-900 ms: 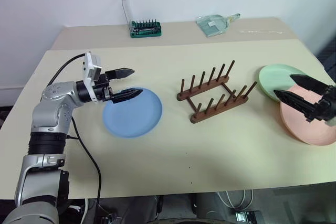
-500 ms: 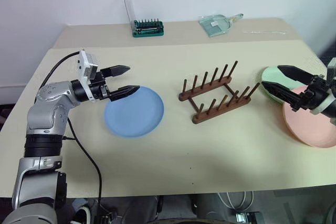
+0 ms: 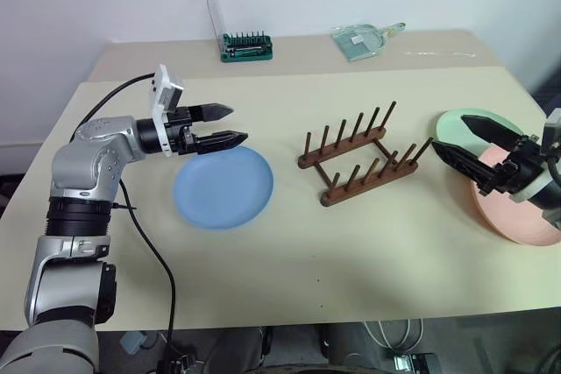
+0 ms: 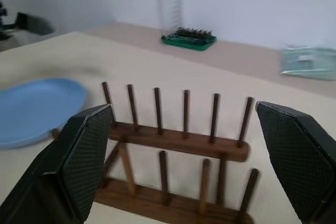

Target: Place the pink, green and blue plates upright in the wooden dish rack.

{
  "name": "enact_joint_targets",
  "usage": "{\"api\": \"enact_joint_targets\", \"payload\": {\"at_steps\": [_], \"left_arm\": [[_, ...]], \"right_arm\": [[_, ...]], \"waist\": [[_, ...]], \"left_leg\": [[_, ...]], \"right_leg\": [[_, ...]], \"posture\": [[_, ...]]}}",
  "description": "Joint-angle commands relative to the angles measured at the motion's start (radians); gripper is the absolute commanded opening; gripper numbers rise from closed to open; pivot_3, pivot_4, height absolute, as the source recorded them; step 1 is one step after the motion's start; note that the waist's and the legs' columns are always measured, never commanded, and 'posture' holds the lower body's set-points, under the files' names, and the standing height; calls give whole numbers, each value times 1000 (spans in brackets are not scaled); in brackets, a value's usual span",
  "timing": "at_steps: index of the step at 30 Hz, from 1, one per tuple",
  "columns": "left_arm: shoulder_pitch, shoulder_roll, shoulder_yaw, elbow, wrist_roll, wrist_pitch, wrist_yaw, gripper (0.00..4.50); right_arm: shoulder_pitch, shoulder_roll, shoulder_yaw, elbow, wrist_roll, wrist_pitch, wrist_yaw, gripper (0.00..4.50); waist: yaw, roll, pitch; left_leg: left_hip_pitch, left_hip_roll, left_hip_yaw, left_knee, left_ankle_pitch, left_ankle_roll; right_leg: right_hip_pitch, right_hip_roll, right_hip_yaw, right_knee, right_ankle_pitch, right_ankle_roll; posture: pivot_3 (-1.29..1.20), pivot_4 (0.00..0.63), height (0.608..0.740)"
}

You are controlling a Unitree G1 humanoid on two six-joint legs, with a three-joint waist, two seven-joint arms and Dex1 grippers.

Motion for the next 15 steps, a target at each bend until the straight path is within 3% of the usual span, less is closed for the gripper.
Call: {"api": "enact_joint_targets", "payload": {"at_steps": [1, 3, 5, 15], "left_arm": [[-48, -8, -24, 21, 15, 11, -13, 4500], [-45, -7, -58, 5, -12, 90, -57, 4500], [-11, -35, -88, -33, 9, 37, -67, 4500], [15, -152, -293, -241, 97, 187, 95, 4500]], "right_arm": [[26, -10, -26, -97, 47, 19, -1, 4462], [49, -2, -16, -135, 64, 26, 5, 4462], [96, 9, -21, -191, 90, 27, 25, 4462], [181, 78, -33, -233, 52, -73, -5, 4462]], "waist": [[3, 0, 0], [1, 0, 0], [1, 0, 0], [3, -3, 2]], "left_leg": [[0, 0, 0, 0, 0, 0], [0, 0, 0, 0, 0, 0], [1, 1, 1, -1, 0, 0], [1, 1, 2, 0, -1, 2]], "right_leg": [[0, 0, 0, 0, 0, 0], [0, 0, 0, 0, 0, 0], [-1, 1, 1, 1, 0, 0], [0, 1, 4, 0, 1, 1]], "posture": [[0, 150, 740], [0, 150, 740], [0, 150, 740], [0, 150, 740]]}}
